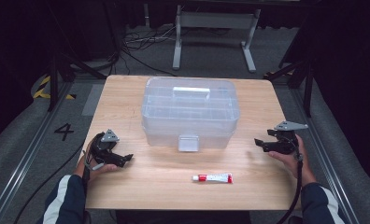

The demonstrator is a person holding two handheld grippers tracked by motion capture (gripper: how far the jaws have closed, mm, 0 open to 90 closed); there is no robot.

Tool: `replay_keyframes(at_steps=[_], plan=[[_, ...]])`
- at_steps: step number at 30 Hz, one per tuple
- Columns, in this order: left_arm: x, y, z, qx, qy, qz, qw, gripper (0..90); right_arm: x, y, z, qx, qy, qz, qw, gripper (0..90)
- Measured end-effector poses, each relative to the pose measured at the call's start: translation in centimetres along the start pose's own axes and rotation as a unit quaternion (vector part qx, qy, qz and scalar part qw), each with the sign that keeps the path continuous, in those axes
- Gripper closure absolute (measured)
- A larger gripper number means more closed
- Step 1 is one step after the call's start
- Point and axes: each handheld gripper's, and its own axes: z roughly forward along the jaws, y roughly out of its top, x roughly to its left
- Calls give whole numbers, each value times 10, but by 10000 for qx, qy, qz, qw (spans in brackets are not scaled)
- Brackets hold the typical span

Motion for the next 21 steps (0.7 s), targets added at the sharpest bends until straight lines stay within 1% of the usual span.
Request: replay_keyframes(at_steps=[4,7,9,12,13,14,16,18,21], plan=[[0,0,0,0,0,-2,10000,3,2,6,-8,-98,-38,-44,9999,260],[0,0,0,1,3,-5,10000,3,3,10,-13,-186,8,-72,9998,278],[0,0,0,-4,6,-8,10000,4,6,14,-17,-234,-2,-123,9997,282],[0,0,0,-2,8,-12,10000,4,10,24,-26,-372,3,-260,9990,295],[0,0,0,-2,8,-12,10000,4,10,24,-26,-372,3,-260,9990,295],[0,0,0,-4,13,-14,10000,4,12,29,-31,-464,37,-280,9985,301],[0,0,0,-5,7,-17,10000,4,13,32,-34,-518,69,-284,9982,308],[0,0,0,-3,8,-17,10000,4,15,38,-39,-573,64,-370,9977,308],[-1,0,0,-2,10,-21,10000,4,17,47,-43,-613,87,-427,9972,311]])
